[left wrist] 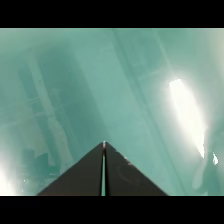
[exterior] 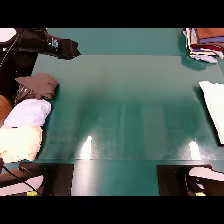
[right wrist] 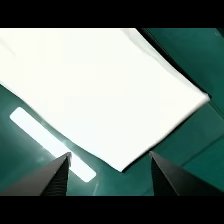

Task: Fold the shirts.

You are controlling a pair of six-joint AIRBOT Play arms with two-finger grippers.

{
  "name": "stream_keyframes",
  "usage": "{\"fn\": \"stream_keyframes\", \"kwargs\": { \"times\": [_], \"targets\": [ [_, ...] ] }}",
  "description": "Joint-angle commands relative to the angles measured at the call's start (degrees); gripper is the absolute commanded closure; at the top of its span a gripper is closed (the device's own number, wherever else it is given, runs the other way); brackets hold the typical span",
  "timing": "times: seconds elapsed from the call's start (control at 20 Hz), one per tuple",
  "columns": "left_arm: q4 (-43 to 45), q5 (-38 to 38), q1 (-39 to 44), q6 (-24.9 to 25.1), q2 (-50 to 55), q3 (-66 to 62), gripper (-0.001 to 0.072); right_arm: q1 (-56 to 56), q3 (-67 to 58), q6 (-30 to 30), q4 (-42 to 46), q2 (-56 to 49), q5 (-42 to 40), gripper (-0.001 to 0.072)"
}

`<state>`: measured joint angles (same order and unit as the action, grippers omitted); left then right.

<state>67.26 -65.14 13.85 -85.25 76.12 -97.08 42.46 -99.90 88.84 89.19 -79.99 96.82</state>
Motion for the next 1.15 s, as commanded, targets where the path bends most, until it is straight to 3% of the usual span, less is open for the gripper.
{"fn": "stream_keyframes", "kwargs": {
  "times": [0.0,0.25,0.45,0.5,0.6,0.7,1.1],
  "targets": [
    [0.00,-0.02,0.04,0.22,0.02,0.00,0.0683,0.35,4.66,0.74,1.01,2.54,0.22,0.0137],
    [-0.02,0.00,0.04,0.20,0.02,0.00,0.0682,-7.13,4.63,0.68,-23.34,7.02,-5.95,0.0140],
    [-0.63,-0.90,0.04,0.11,0.00,0.00,0.0682,-22.82,4.63,0.61,-26.16,11.02,-13.86,0.0144],
    [-0.63,-0.61,0.04,0.11,0.00,0.00,0.0683,-26.69,4.63,0.61,-26.12,11.67,-15.47,0.0185],
    [-0.63,0.33,0.04,0.11,0.00,0.00,0.0682,-33.59,4.63,0.55,-26.10,12.63,-18.51,0.0472],
    [-0.63,0.90,0.04,0.11,0.00,0.00,0.0682,-39.32,4.63,-1.40,-26.10,13.33,-20.24,0.0695],
    [-0.63,4.42,0.04,0.11,0.00,0.00,0.0682,-46.86,4.63,-1.95,-26.14,13.64,-20.74,0.0694]
  ]
}}
